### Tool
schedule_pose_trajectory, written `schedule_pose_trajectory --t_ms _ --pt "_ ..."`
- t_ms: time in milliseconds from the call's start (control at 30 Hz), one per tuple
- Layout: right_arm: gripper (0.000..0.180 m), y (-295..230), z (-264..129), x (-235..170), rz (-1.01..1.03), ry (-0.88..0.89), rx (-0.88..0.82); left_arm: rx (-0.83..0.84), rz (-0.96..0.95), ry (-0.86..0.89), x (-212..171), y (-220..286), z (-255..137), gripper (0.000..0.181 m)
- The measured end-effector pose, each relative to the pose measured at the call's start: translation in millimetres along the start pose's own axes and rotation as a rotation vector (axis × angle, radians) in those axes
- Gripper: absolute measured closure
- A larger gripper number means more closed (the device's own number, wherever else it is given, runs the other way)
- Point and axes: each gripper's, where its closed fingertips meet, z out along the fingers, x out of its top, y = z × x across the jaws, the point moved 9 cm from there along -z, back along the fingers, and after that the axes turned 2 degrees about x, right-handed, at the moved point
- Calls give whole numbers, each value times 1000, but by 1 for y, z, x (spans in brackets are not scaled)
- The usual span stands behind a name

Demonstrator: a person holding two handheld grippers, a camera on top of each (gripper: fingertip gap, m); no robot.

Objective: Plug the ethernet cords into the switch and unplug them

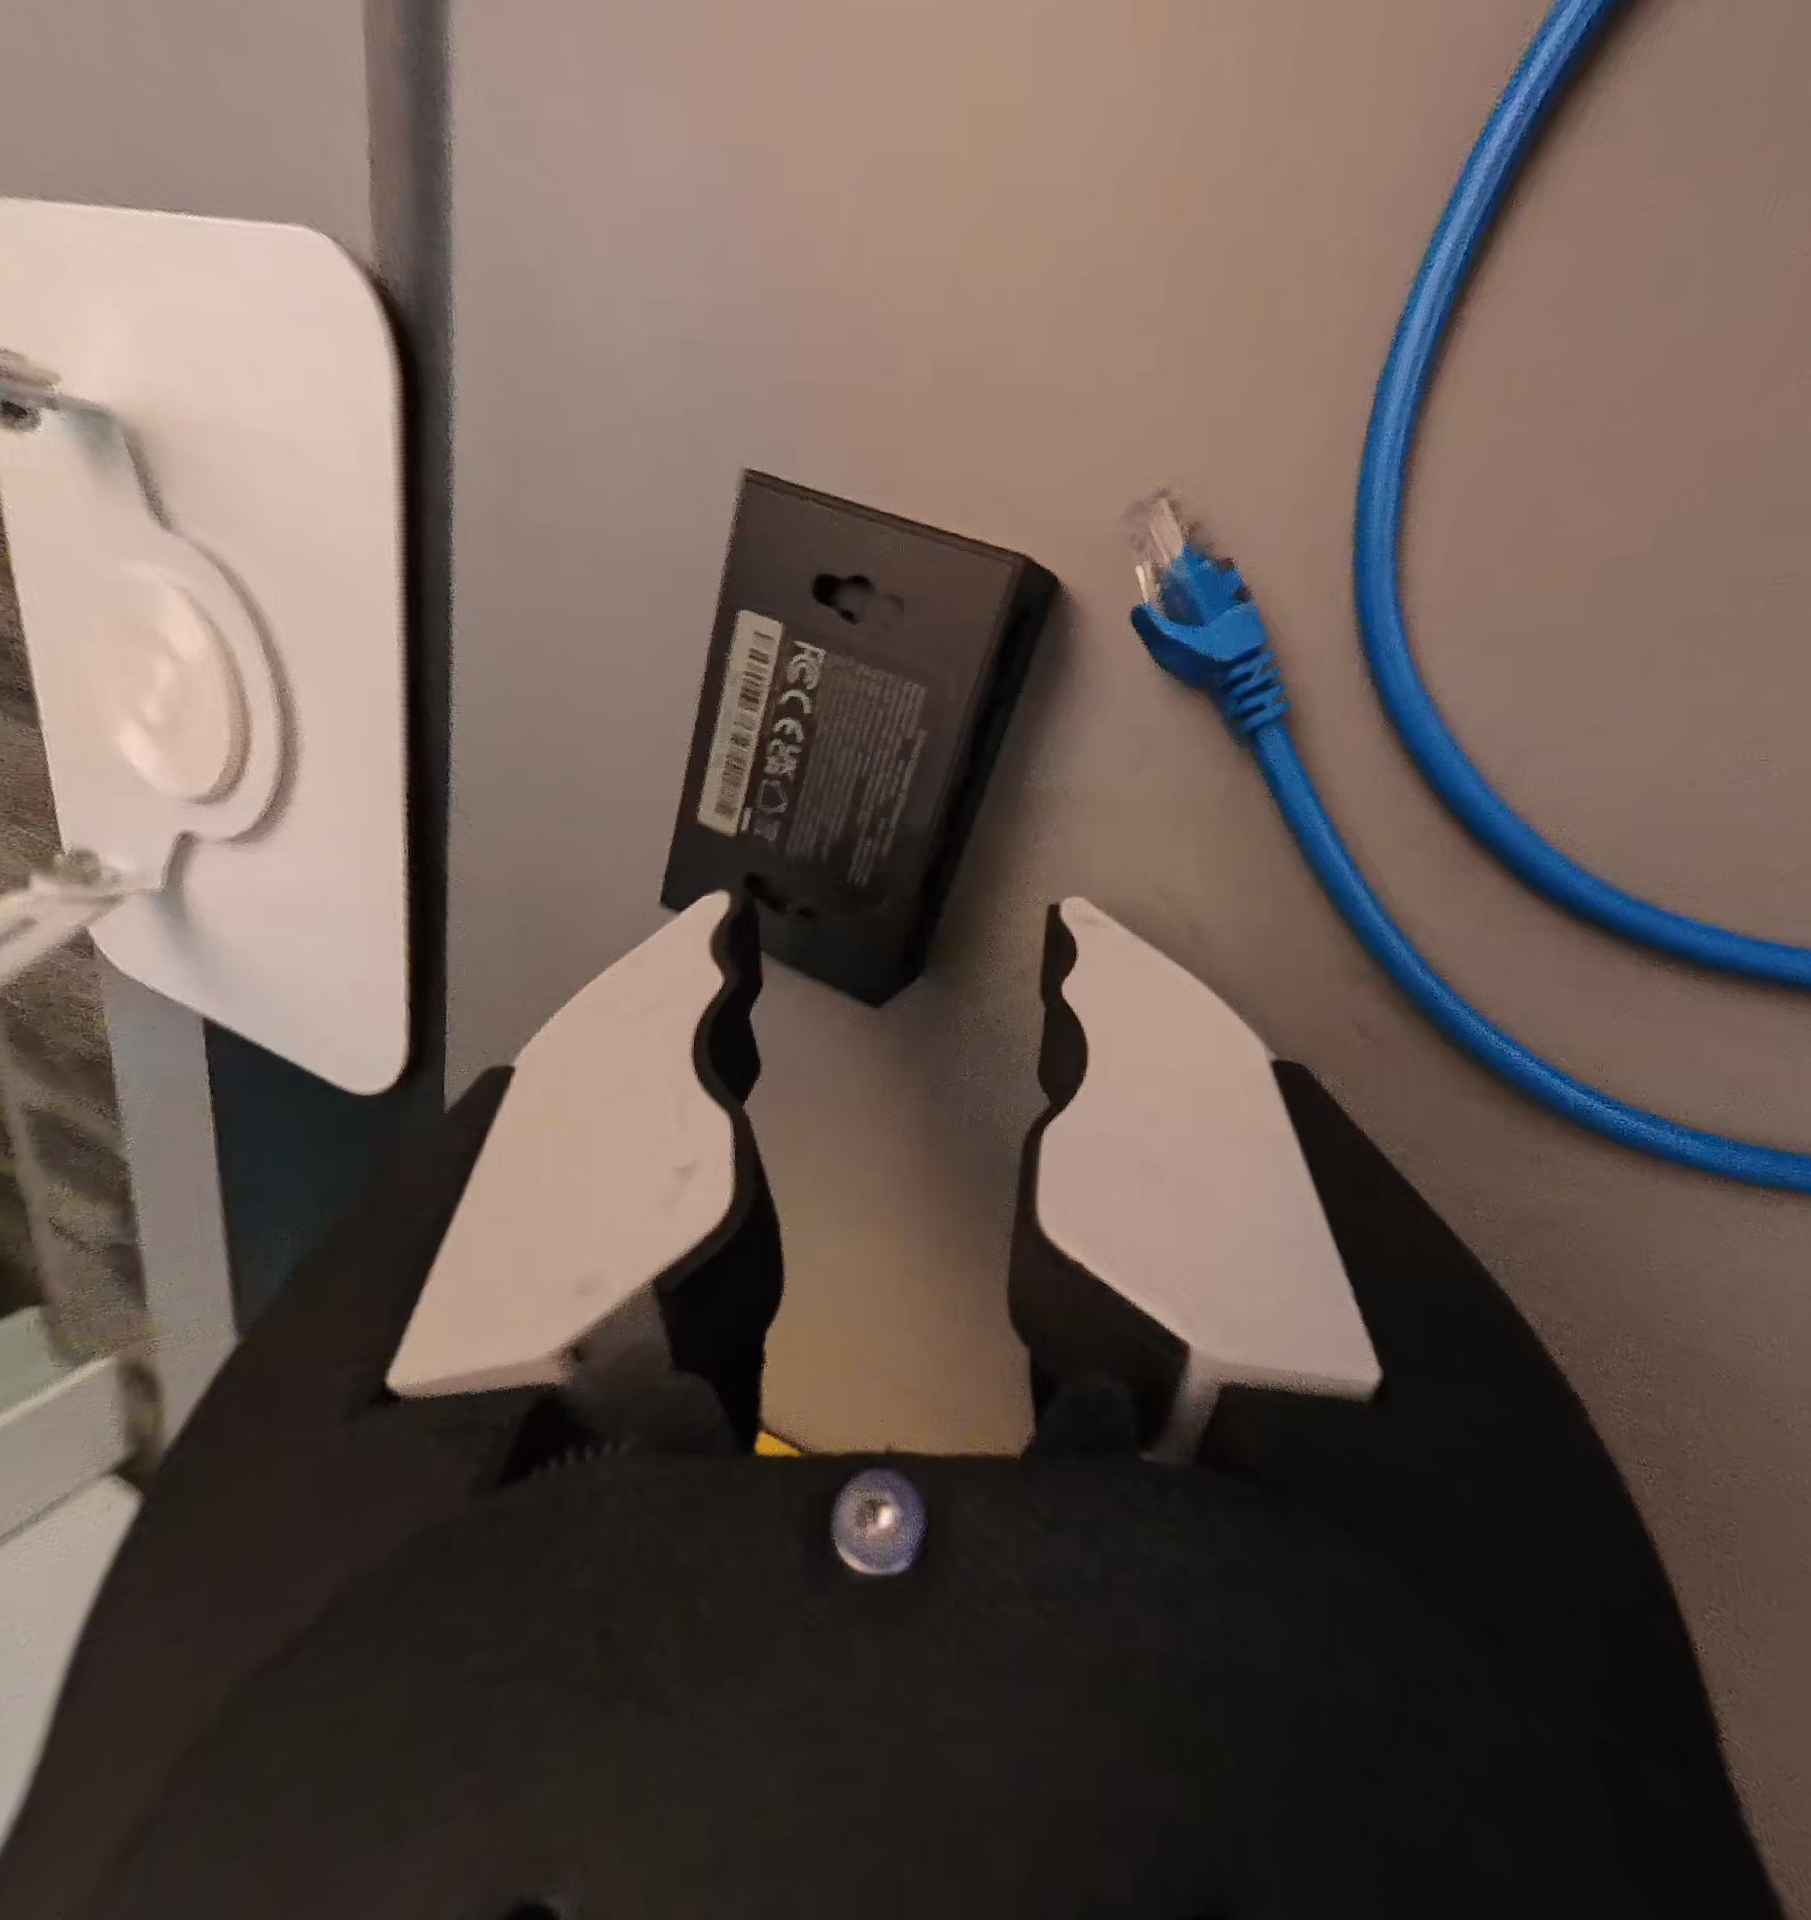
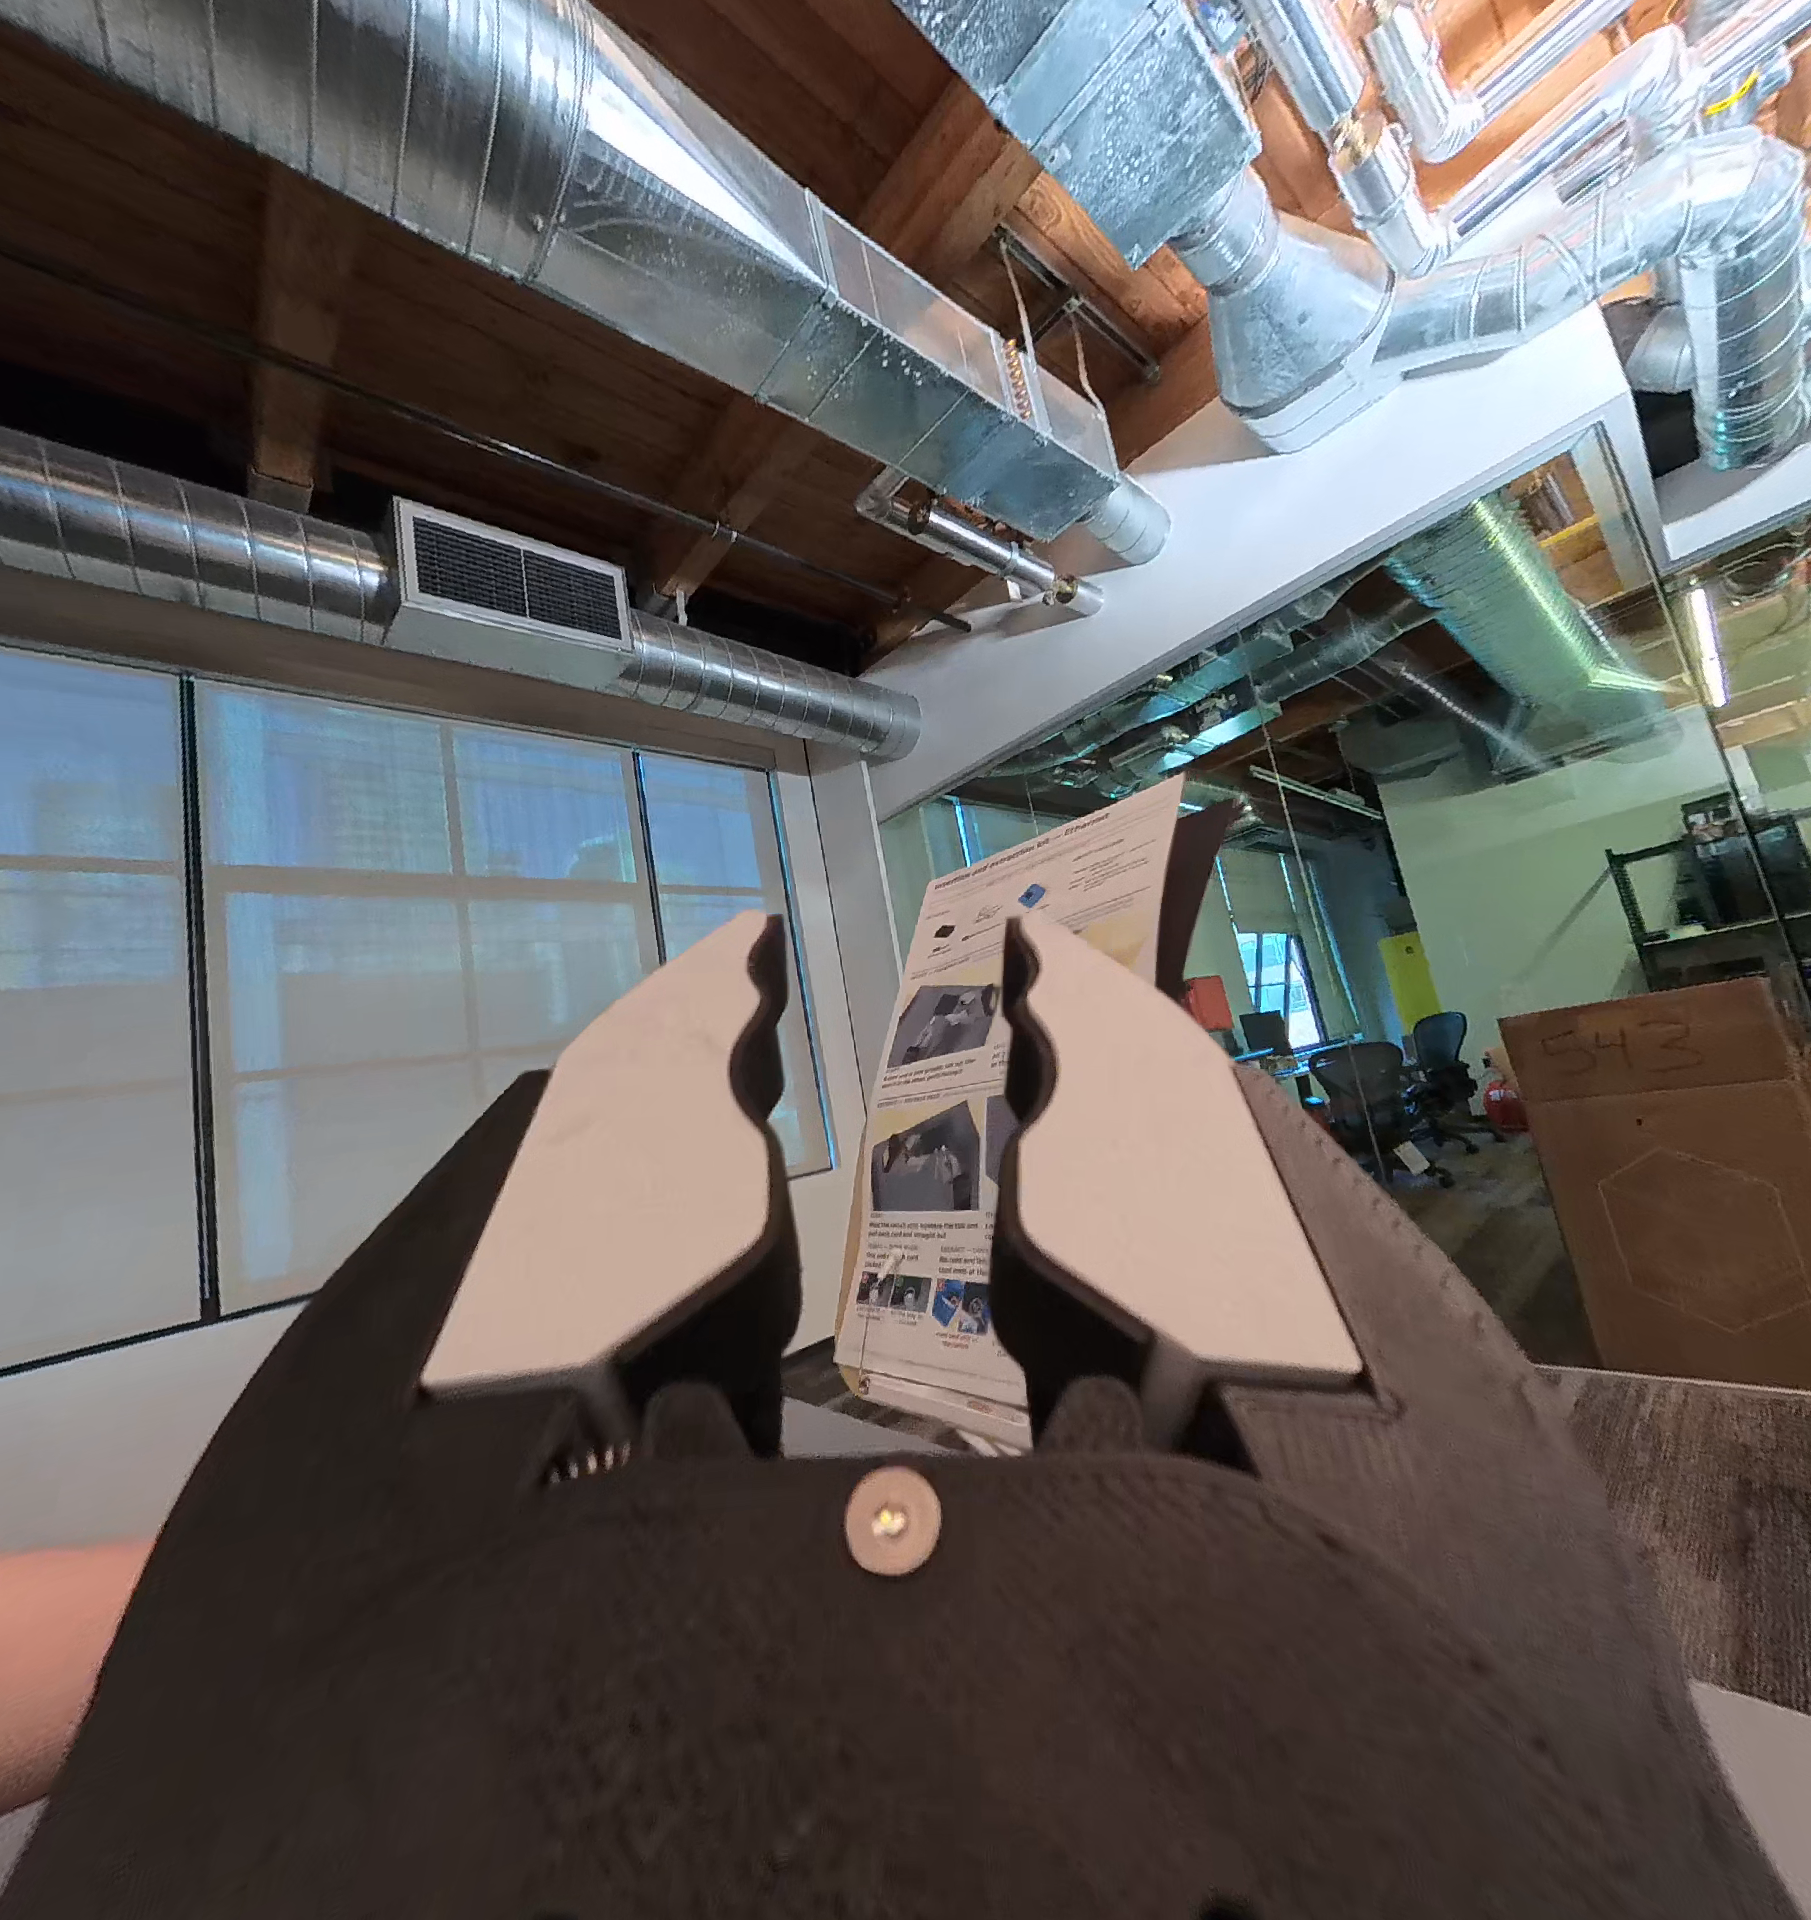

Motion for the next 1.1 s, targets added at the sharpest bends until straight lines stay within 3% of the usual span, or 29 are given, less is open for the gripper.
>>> schedule_pose_trajectory --t_ms 67,167,267,367,433,533,733,900,1100 --pt "140 2 -4 6 -3 16 -7 37 -87 88 -3 -8 -31 129" --pt "140 3 -10 14 -22 36 -18 208 -273 274 -32 -21 -109 131" --pt "140 5 -16 23 -42 59 -33 372 -525 319 -101 -23 -185 122" --pt "141 8 -19 28 -50 77 -46 481 -742 207 -184 -6 -219 117" --pt "141 10 -20 28 -51 80 -51 515 -811 179 -223 3 -219 117" --pt "141 11 -18 24 -45 67 -51 520 -819 178 -250 6 -200 130" --pt "141 6 -11 15 -64 24 -44 504 -661 61 -257 -31 -161 131" --pt "141 7 -7 9 -69 -4 -43 289 -659 18 -261 -60 -131 139" --pt "141 10 -4 4 -53 -22 -39 265 -583 -86 -257 -62 -123 169"
